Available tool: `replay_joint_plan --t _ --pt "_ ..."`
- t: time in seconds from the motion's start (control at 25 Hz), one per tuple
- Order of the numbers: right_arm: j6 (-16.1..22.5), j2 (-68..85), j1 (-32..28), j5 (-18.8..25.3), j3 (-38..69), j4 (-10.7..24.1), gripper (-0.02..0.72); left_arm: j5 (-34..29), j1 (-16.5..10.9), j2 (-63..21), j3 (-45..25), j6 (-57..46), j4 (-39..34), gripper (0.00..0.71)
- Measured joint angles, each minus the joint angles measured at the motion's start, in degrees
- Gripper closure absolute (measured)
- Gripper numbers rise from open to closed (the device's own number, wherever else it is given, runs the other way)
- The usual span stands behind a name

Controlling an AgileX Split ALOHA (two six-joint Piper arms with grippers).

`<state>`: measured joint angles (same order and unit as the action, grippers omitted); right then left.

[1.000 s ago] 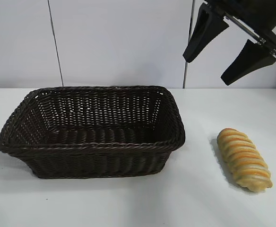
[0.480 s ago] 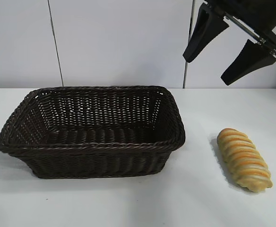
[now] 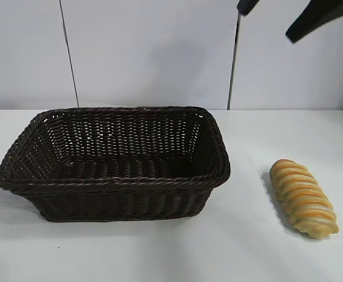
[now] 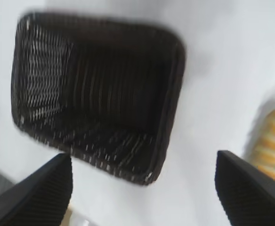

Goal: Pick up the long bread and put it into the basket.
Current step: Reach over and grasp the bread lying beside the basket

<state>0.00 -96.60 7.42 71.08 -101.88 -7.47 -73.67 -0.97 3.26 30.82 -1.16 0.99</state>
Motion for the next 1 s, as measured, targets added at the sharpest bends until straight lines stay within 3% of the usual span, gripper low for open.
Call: replay_joint_plan --t 0.2,0.6,0.76,1.0 --pt "0.8 0.1 0.0 0.1 6.2 4.0 0.135 0.0 0.0 0.0 0.0 0.0 0.0 0.138" --pt "1.7 0.1 0.0 -1.3 18.7 5.4 0.135 0.0 0.0 0.0 0.0 0.0 0.0 0.138" --pt "2.8 0.1 0.0 -8.1 25.7 5.8 0.135 0.0 0.0 0.0 0.0 0.0 0.0 0.138" --pt "4.3 0.1 0.0 -21.8 35.7 6.2 0.135 0.0 0.0 0.0 0.0 0.0 0.0 0.138"
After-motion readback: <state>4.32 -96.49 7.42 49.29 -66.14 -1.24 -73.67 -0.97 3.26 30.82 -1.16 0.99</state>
